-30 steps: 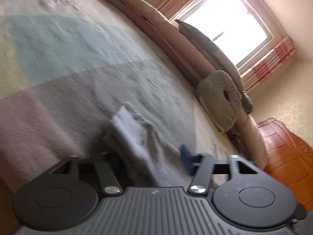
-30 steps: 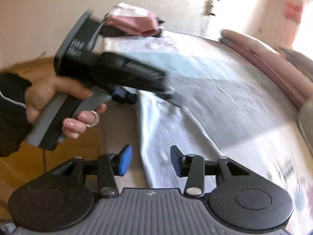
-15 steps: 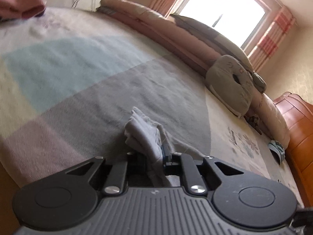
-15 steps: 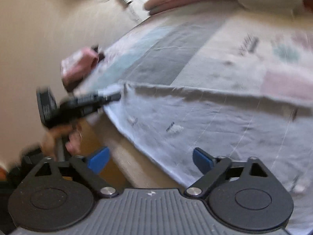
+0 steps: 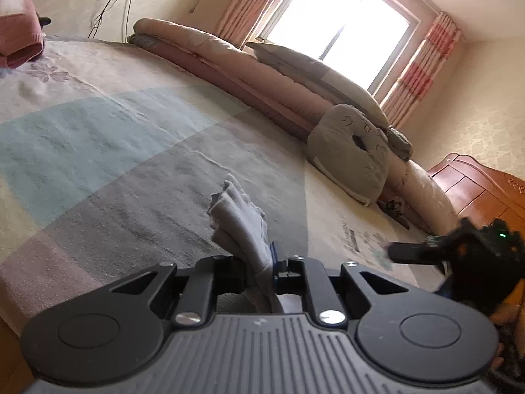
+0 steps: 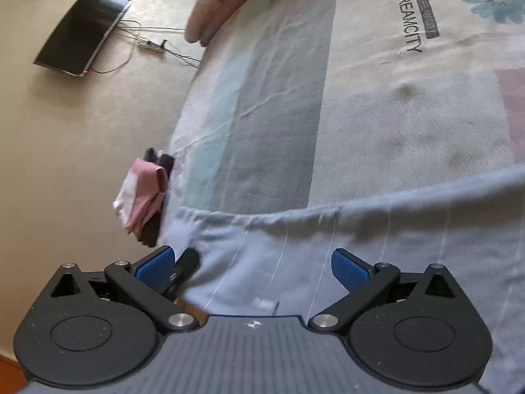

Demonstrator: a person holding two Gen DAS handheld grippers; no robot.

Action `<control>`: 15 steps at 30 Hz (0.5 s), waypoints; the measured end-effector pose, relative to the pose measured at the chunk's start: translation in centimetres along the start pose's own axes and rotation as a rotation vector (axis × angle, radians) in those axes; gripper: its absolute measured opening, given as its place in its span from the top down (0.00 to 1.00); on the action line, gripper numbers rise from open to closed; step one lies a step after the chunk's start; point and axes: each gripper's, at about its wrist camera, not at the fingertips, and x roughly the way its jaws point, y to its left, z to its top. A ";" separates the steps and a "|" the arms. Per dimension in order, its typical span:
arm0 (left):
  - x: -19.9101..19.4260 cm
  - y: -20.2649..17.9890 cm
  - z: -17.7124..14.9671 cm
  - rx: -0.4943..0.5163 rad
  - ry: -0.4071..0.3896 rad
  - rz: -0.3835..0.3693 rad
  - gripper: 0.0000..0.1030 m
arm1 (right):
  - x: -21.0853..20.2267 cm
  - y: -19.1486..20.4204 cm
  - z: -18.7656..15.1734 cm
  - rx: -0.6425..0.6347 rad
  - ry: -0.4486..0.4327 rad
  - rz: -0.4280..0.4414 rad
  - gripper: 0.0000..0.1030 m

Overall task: Fold clothes
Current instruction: 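Hold the grey sweatpants bundle with the left tool while the right tool moves over the light blue sweatpants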

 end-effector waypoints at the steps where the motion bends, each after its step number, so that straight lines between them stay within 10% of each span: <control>1: 0.0 0.0 0.0 0.001 -0.002 -0.003 0.89 | 0.6 0.1 0.2 -0.003 0.006 -0.013 0.00; 15: -0.4 0.0 0.1 -0.020 -0.008 -0.052 0.89 | 3.8 0.1 2.2 0.029 -0.013 -0.052 0.00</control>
